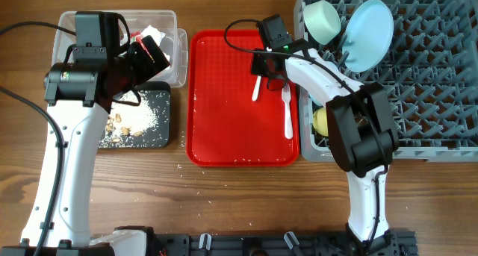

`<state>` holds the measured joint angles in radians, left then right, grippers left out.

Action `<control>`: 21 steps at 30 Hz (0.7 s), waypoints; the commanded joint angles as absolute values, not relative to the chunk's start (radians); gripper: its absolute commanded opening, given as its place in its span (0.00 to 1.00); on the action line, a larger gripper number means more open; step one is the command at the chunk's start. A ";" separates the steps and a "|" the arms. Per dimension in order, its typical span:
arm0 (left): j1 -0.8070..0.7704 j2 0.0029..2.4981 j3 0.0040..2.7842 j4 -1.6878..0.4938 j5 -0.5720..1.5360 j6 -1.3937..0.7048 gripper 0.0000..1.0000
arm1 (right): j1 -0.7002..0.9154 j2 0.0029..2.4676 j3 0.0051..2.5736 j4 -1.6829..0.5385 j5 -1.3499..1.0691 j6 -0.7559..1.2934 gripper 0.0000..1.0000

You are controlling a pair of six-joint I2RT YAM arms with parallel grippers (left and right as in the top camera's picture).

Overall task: Sort waste into correct bins and load items into the dishwasher rack
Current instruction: 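Grasp the white spoon with the right gripper and drop it in the rack, then reach the right gripper to the white fork and grasp it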

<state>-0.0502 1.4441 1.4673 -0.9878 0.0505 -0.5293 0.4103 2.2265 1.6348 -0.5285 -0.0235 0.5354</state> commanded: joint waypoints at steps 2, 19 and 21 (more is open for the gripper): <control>-0.046 1.452 1.468 -0.986 0.051 -0.529 1.00 | 0.408 2.067 1.656 -0.614 -0.083 0.392 0.04; -0.046 1.452 1.468 -0.986 0.051 -0.529 1.00 | -0.053 1.646 1.604 -1.155 0.224 0.585 0.04; -0.046 1.452 1.468 -0.986 0.052 -0.529 1.00 | -0.076 1.646 1.563 -1.152 0.225 0.689 0.04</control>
<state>-0.0502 1.4441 1.4673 -0.9878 0.0505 -0.5293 -0.0429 1.6417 1.6188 -1.1500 0.1894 0.4549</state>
